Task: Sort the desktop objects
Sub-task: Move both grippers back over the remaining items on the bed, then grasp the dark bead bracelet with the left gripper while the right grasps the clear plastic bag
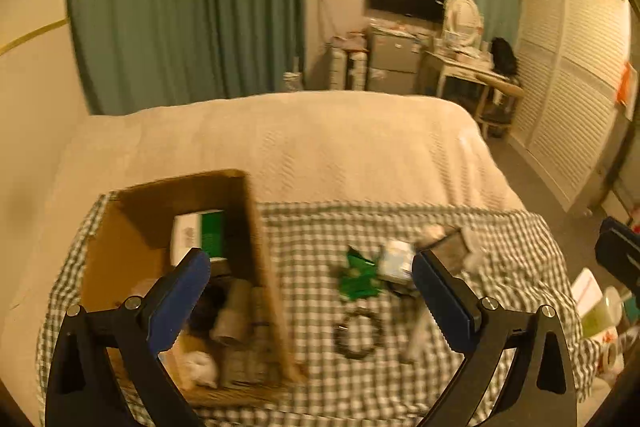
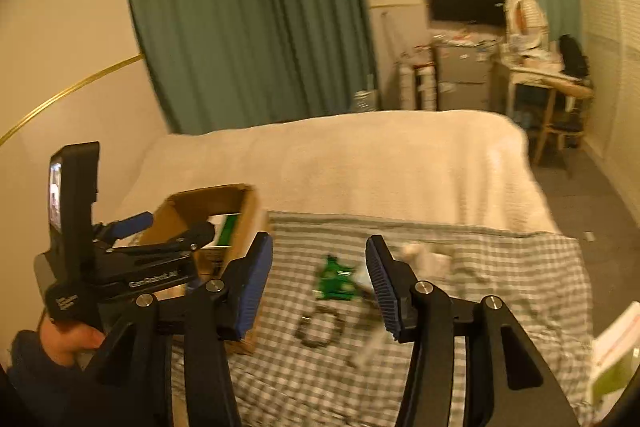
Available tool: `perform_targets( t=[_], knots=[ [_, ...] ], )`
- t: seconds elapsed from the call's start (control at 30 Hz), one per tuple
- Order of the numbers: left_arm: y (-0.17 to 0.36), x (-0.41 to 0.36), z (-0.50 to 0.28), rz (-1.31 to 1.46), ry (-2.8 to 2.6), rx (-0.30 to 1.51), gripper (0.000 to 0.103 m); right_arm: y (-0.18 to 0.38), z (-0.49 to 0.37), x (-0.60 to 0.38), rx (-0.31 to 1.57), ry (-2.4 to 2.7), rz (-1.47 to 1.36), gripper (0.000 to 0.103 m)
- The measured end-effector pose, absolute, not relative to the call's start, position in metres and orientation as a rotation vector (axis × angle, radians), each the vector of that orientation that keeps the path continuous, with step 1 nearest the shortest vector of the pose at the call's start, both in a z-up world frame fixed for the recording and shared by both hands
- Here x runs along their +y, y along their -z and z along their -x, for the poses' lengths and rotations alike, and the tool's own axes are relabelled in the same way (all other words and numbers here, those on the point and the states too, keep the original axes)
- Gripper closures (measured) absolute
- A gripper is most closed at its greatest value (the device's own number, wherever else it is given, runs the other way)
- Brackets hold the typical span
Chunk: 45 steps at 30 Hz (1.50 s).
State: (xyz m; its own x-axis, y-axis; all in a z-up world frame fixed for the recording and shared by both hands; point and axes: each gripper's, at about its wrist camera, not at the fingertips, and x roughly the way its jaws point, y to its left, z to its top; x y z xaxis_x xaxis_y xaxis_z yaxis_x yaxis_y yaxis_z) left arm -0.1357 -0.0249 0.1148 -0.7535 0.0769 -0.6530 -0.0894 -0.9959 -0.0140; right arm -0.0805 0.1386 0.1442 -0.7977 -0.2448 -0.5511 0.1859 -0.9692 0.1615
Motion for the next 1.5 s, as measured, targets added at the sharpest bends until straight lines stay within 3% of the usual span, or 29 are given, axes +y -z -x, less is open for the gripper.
perform_targets(
  t=[0.37,0.5,0.73,0.83,0.97,1.07,1.13,1.17,1.2,1.23,1.27,1.3,1.33,1.43,1.5],
  knots=[
    [-0.039,0.056,0.147,1.176,-2.763,0.106,0.0,-0.108,0.064,0.217,-0.202,2.878,-0.949,0.047],
    [0.0,0.056,0.154,1.179,-2.807,0.041,0.0,-0.075,0.082,0.229,-0.261,2.858,-1.011,0.047],
    [0.063,0.057,0.173,1.262,-2.813,0.089,0.0,-0.021,0.136,0.225,-0.304,2.801,-1.12,0.047],
    [0.083,0.051,0.184,1.324,-2.783,0.038,0.0,-0.006,0.159,0.216,-0.327,2.808,-1.104,0.03],
    [0.108,0.039,0.198,1.433,-2.735,-0.056,0.0,0.018,0.188,0.213,-0.378,2.794,-1.134,0.03],
    [0.115,0.037,0.201,1.457,-2.742,-0.012,0.001,0.034,0.205,0.209,-0.421,2.764,-1.18,0.03],
    [0.115,0.039,0.2,1.461,-2.733,0.022,0.006,0.043,0.21,0.207,-0.411,2.767,-1.201,0.031],
    [0.115,0.04,0.2,1.471,-2.725,0.03,0.016,0.045,0.211,0.206,-0.405,2.773,-1.206,0.04],
    [0.116,0.04,0.199,1.482,-2.722,0.043,0.032,0.048,0.212,0.205,-0.397,2.777,-1.217,0.049],
    [0.117,0.041,0.198,1.495,-2.717,0.057,0.039,0.051,0.213,0.203,-0.38,2.769,-1.247,0.062],
    [0.117,0.041,0.196,1.494,-2.713,0.063,0.052,0.052,0.213,0.204,-0.373,2.764,-1.263,0.062],
    [0.115,0.04,0.194,1.484,-2.705,0.047,0.073,0.054,0.212,0.205,-0.372,2.761,-1.27,0.064],
    [0.114,0.039,0.193,1.48,-2.693,0.029,0.08,0.054,0.209,0.205,-0.369,2.762,-1.267,0.066],
    [0.111,0.038,0.187,1.471,-2.669,0.002,0.08,0.048,0.196,0.208,-0.328,2.778,-1.25,0.07],
    [0.109,0.038,0.181,1.462,-2.653,-0.019,0.08,0.042,0.188,0.21,-0.315,2.788,-1.233,0.079]
  ],
)
